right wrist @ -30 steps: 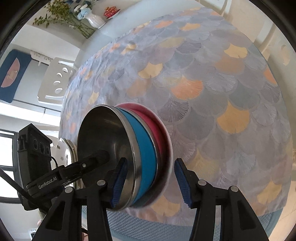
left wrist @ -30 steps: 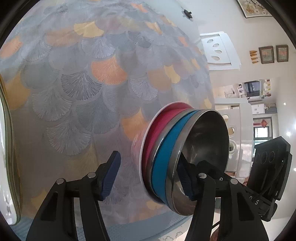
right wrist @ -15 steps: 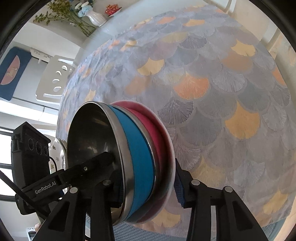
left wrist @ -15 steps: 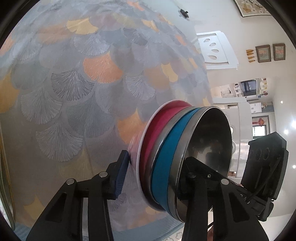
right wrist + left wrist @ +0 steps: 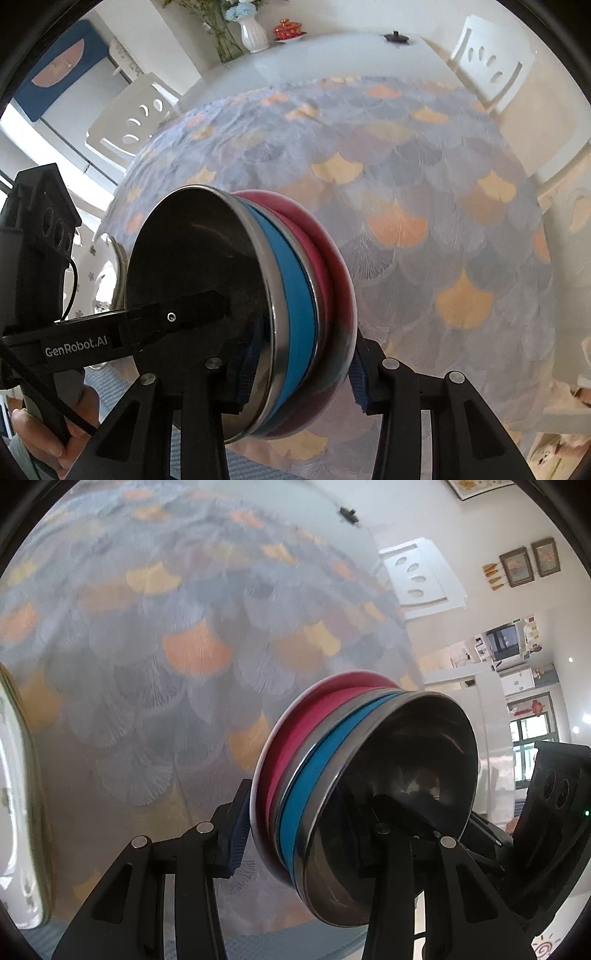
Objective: Organize plates and bowls
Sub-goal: 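Lift the nested bowls and carry them over the plate stack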
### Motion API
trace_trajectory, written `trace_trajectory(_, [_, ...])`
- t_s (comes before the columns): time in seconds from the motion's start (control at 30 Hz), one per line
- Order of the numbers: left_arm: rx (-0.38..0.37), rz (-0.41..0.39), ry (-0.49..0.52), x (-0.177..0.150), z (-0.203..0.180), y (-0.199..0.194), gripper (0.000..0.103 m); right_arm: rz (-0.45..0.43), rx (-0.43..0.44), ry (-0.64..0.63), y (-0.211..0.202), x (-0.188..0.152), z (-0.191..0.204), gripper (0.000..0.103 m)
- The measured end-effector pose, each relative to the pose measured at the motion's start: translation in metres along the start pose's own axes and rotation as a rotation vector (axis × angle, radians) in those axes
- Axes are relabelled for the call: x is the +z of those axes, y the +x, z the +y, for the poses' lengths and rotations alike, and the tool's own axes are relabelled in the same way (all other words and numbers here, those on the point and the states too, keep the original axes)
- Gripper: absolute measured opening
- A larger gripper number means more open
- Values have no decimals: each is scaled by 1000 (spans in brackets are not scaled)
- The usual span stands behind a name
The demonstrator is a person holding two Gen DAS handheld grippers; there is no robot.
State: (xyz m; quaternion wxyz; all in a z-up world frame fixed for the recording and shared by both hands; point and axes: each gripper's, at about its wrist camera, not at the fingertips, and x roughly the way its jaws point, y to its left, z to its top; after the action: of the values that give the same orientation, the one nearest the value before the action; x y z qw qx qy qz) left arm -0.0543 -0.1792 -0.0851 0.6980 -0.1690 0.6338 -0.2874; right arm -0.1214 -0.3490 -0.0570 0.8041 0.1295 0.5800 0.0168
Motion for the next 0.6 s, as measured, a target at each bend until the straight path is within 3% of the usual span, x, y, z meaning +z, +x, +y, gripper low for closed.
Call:
trace_trajectory(0.17, [11,-53,-20,2,-2,-24,37,6,30,28,-13,10,7,41])
trace_trajectory(0.3, [-26,-109,-64,0,11,-58,37,15,81,61,-20,18,23,41])
trace_trajectory(0.6, [-22,-223,-83,-5,67,-149,37,-8,131,-2,-31,28,112,41])
